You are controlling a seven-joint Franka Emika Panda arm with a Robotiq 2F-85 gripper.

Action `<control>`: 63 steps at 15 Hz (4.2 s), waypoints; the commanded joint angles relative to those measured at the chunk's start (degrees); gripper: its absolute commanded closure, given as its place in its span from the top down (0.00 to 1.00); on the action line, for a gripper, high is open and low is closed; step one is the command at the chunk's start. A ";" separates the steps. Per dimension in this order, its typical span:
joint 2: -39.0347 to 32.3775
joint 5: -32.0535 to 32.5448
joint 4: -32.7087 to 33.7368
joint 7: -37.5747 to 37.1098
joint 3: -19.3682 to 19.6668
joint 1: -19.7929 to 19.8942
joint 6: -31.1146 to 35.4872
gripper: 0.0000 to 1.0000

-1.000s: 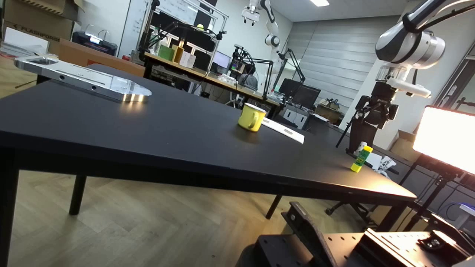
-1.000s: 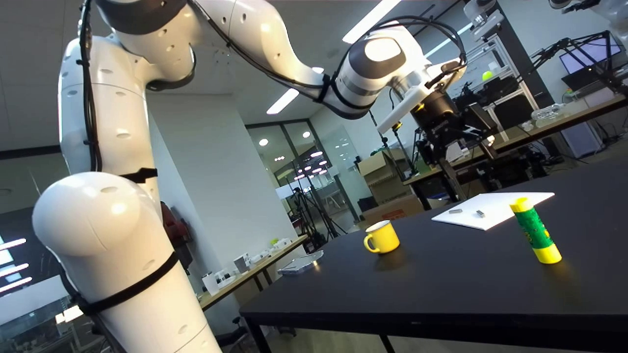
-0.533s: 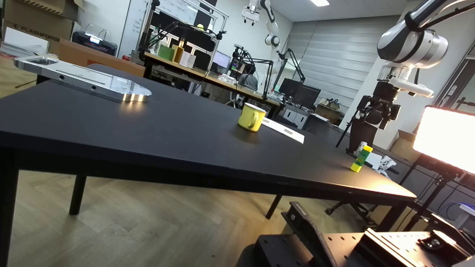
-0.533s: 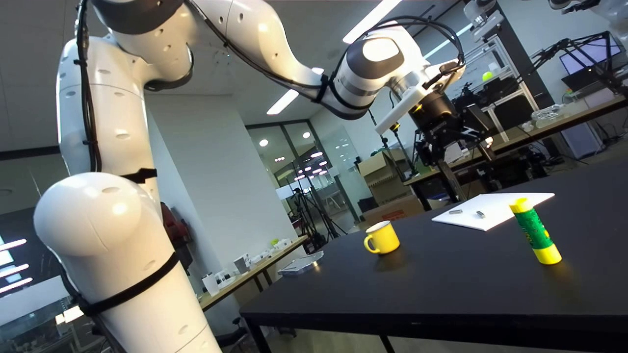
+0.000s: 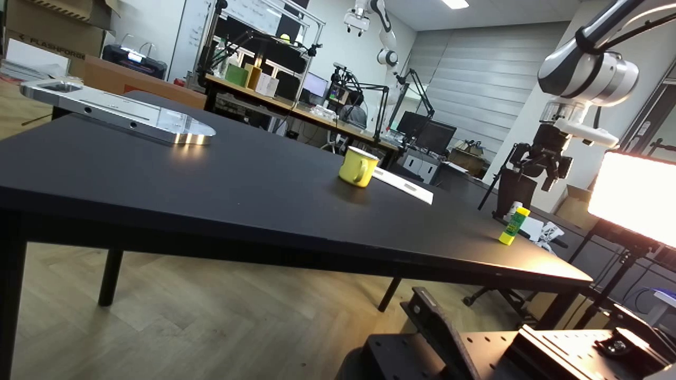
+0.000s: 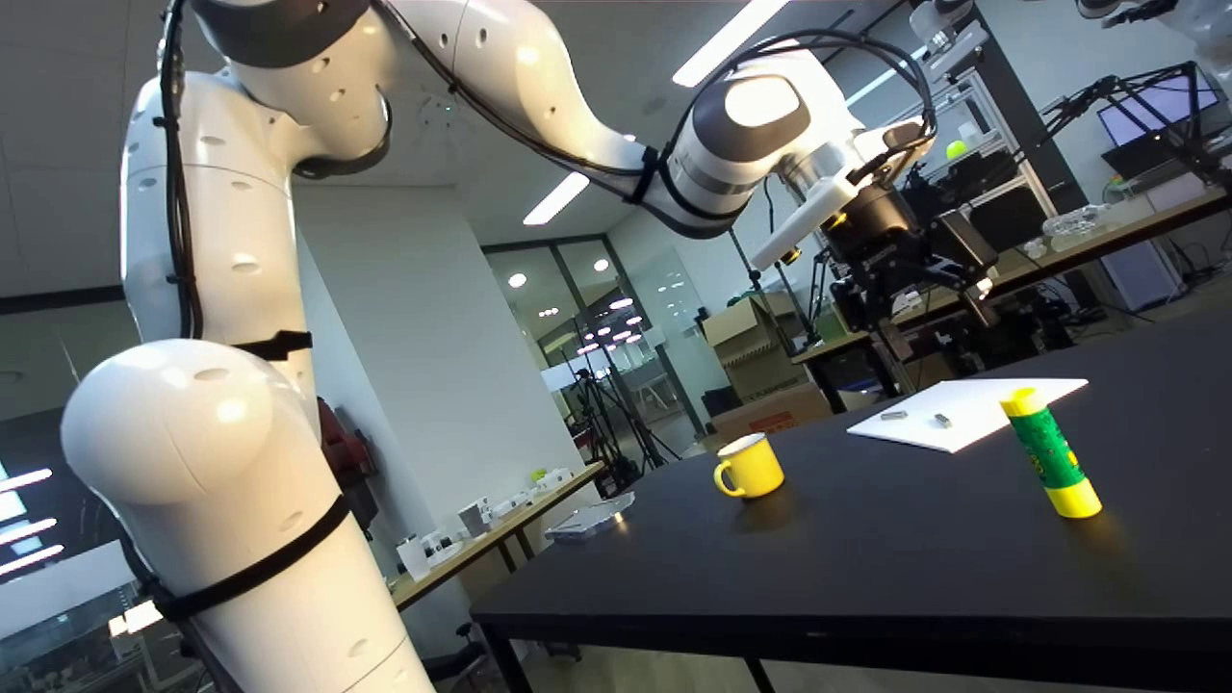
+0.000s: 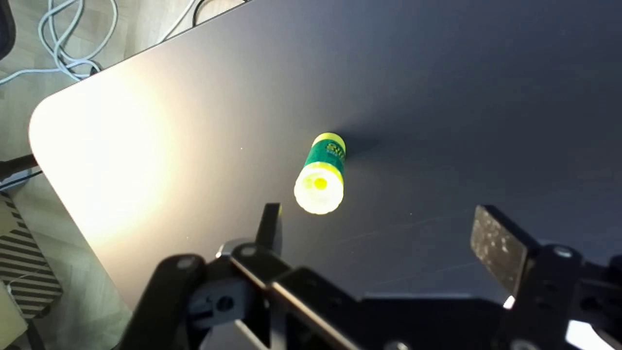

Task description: Take the paper glue from the cup and place it on the table afterward return it to the cup

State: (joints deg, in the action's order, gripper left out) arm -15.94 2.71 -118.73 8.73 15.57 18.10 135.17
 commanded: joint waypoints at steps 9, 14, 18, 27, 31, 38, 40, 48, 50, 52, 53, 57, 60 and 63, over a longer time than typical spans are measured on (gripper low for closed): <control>-5.10 -6.54 2.30 -4.26 1.32 3.42 1.63 1.00; -6.25 -9.76 2.29 -6.17 1.07 4.23 3.62 1.00; -7.59 -13.76 1.90 -6.24 0.46 4.65 8.23 1.00; -10.69 -14.21 2.31 -6.69 0.45 4.52 10.04 1.00; -11.17 -14.66 2.42 -6.11 -0.06 4.83 10.33 0.74; -11.34 -14.67 2.44 -5.41 -1.17 4.89 9.16 0.25; -10.76 -14.51 2.22 -5.27 -1.38 4.69 9.15 0.11; -4.02 -13.58 0.39 -3.17 -3.50 2.69 9.02 0.09; -1.60 -13.50 -0.35 -2.62 -4.16 1.82 9.67 0.09; 1.29 -13.02 -1.73 -2.21 -4.85 0.29 10.65 0.09; 2.75 -12.97 -2.54 -1.80 -5.35 -0.55 11.03 0.09; 8.76 -12.75 -6.89 -0.04 -8.09 -4.82 12.37 0.09; 12.48 -13.97 -9.29 1.17 -10.74 -8.26 13.81 0.09; 14.24 -14.16 -9.52 0.74 -13.04 -11.66 12.15 0.09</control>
State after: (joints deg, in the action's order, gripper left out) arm -4.94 -11.12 -126.39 9.28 3.98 8.85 148.32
